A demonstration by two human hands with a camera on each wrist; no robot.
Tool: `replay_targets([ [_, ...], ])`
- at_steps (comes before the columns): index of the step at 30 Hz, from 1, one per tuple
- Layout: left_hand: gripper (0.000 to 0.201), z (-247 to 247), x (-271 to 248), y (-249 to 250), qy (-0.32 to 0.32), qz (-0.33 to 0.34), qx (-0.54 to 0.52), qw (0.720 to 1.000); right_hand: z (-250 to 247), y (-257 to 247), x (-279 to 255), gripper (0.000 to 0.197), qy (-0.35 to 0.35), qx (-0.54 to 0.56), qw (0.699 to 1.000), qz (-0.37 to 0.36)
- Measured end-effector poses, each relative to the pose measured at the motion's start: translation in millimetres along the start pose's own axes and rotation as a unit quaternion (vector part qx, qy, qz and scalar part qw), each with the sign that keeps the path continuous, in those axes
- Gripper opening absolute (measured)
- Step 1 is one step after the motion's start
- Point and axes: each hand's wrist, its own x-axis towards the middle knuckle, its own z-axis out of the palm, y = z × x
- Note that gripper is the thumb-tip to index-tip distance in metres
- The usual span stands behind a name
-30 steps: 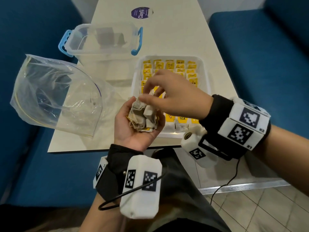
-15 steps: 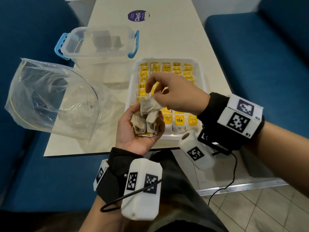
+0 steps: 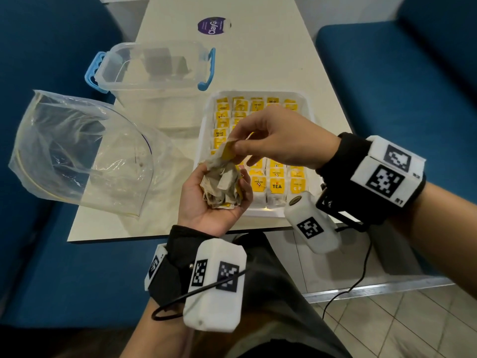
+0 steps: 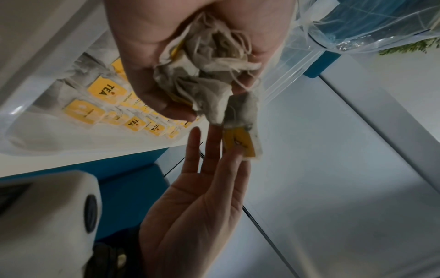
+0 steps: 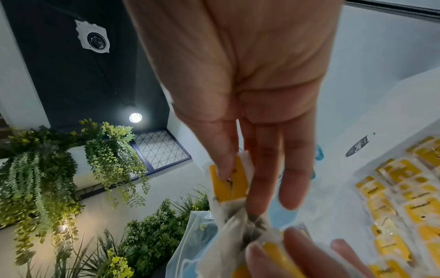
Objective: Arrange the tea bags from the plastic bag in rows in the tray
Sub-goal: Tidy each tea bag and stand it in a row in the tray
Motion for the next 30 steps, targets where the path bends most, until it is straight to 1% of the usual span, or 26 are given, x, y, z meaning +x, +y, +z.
replay_targets([
  [2, 0.032, 0, 0, 0, 0.001, -0.002, -0.002, 1.000, 1, 0, 0, 0.015, 0.000, 0.007, 1.000, 0.002],
  [5, 0.033, -1, -1, 0, 0.003, -0.001, 0.001, 1.000, 1, -2, 0, 0.009, 0.006, 0.028, 1.000, 0.000],
  [8, 0.027, -4, -2, 5, 0.001, 0.001, 0.003, 1.000, -3, -4, 1, 0.014, 0.032, 0.044, 0.998, 0.010],
  [9, 0.025, -6, -3, 7, -0.002, 0.004, 0.000, 1.000, -5, -3, 2, 0.013, 0.053, 0.031, 0.998, 0.013],
  [11, 0.023, -9, -6, 14, -0.012, 0.013, 0.002, 1.000, -10, -2, 6, 0.009, 0.081, -0.047, 0.995, 0.019],
  [12, 0.027, -10, -8, 18, -0.018, 0.020, 0.003, 1.000, -12, 0, 9, 0.007, 0.070, -0.096, 0.993, 0.029],
  [13, 0.035, -11, -9, 22, -0.024, 0.031, 0.001, 0.999, -13, 2, 12, 0.008, 0.039, -0.135, 0.989, 0.045],
  [15, 0.053, -15, -12, 31, -0.031, 0.055, -0.011, 0.998, -12, 8, 19, 0.016, -0.049, -0.157, 0.983, 0.086],
  [17, 0.060, -18, -15, 38, -0.035, 0.067, -0.028, 0.997, -6, 16, 28, 0.021, -0.124, -0.160, 0.971, 0.127],
  [19, 0.054, -20, -17, 43, -0.036, 0.079, -0.038, 0.995, 3, 25, 37, 0.022, -0.171, -0.169, 0.958, 0.156],
  [23, 0.027, -21, -21, 44, -0.036, 0.092, -0.033, 0.995, 23, 38, 49, 0.026, -0.244, -0.189, 0.931, 0.193],
  [24, 0.024, -21, -21, 44, -0.034, 0.096, -0.028, 0.994, 26, 40, 51, 0.027, -0.259, -0.195, 0.925, 0.199],
  [26, 0.025, -21, -22, 42, -0.030, 0.099, -0.026, 0.994, 33, 42, 54, 0.028, -0.275, -0.207, 0.916, 0.205],
  [28, 0.030, -22, -22, 42, -0.022, 0.102, -0.032, 0.994, 36, 41, 58, 0.028, -0.282, -0.205, 0.915, 0.204],
  [30, 0.039, -22, -22, 43, -0.020, 0.101, -0.042, 0.994, 39, 38, 60, 0.026, -0.289, -0.200, 0.913, 0.204],
])
